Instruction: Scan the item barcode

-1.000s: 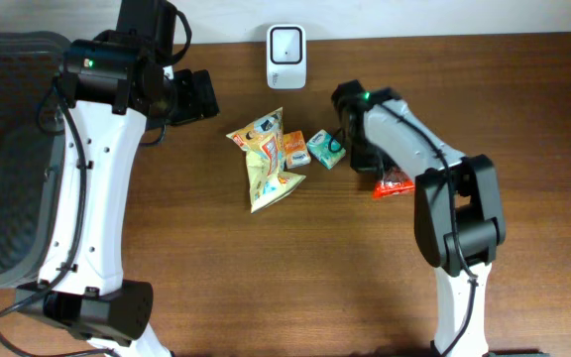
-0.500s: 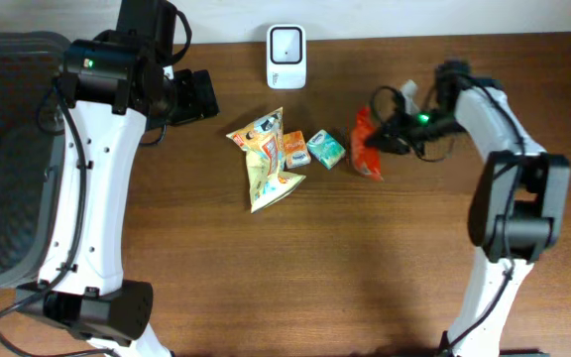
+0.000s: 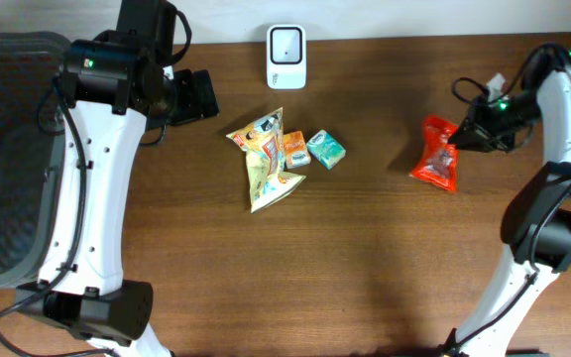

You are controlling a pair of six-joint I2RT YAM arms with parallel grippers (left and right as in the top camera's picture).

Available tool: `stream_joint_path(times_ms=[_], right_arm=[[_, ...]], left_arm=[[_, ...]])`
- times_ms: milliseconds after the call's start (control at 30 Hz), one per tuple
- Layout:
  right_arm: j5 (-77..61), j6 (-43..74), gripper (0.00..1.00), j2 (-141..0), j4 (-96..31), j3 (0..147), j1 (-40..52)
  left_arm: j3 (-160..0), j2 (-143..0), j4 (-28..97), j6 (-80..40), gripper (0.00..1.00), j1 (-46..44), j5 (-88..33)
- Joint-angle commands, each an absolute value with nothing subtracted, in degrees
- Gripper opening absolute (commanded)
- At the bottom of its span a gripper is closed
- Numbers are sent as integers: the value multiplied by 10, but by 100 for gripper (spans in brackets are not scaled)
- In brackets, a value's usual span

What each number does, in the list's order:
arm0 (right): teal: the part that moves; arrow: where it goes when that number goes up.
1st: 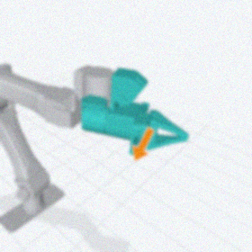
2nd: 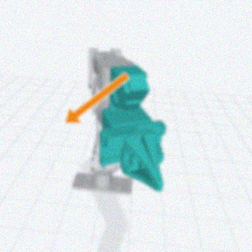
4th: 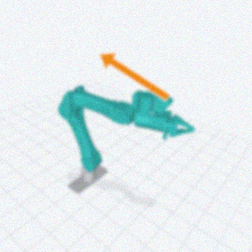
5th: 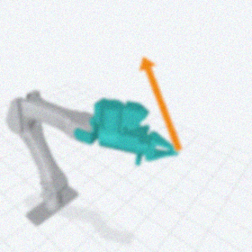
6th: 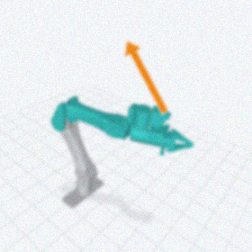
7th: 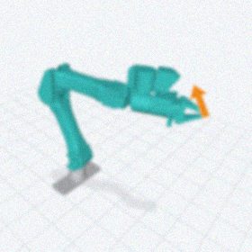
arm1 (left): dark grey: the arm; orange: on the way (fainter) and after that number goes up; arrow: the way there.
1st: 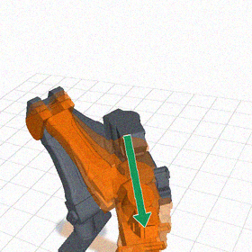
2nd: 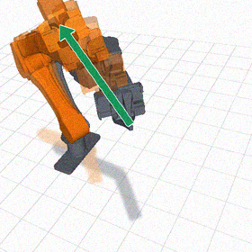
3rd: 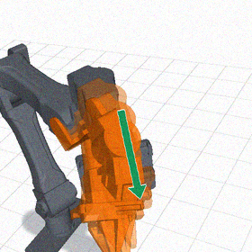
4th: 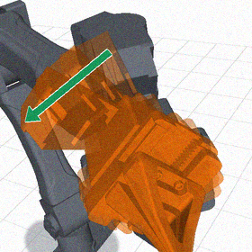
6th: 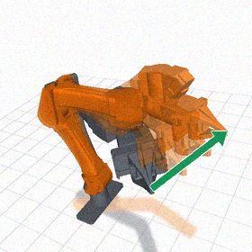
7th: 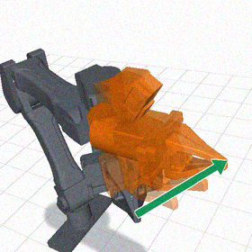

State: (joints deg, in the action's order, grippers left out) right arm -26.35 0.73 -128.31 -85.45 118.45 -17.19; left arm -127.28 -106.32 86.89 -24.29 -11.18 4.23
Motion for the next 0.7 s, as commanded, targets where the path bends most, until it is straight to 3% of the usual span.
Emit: stream_joint_path(times_ms=[0, 33, 167, 267, 367, 433, 500, 567, 600, 667], right_arm=[[-102, 11, 50, -1278, -856, 1201, -97], [-29, 52, 58, -1279, -853, 1199, -77], [16, 65, 63, -1279, -832, 1173, -5], [158, 152, 64, -1279, -776, 1117, 38], [164, 154, 63, -1279, -710, 1051, 57], [176, 164, 54, -1279, -671, 1015, 63], [216, 197, 26, -1279, -665, 1007, 63], [219, 198, 9, -1279, -663, 1008, 63], [216, 198, 4, -1279, -663, 1008, 63], [168, 197, 4, -1279, -671, 1020, 63]], left_arm=[[-1273, -1060, 870, -248, 99, -114, 38], [-1273, -1060, 870, -248, 99, -114, 38], [-1273, -1060, 871, -248, 99, -114, 38], [-1273, -1060, 871, -248, 99, -114, 38], [-1273, -1060, 871, -248, 99, -114, 38], [-1273, -1060, 871, -248, 99, -114, 38], [-1273, -1060, 871, -248, 99, -114, 38], [-1273, -1060, 871, -248, 99, -114, 38], [-1273, -1060, 871, -248, 99, -114, 38], [-1273, -1060, 871, -248, 99, -114, 38]])
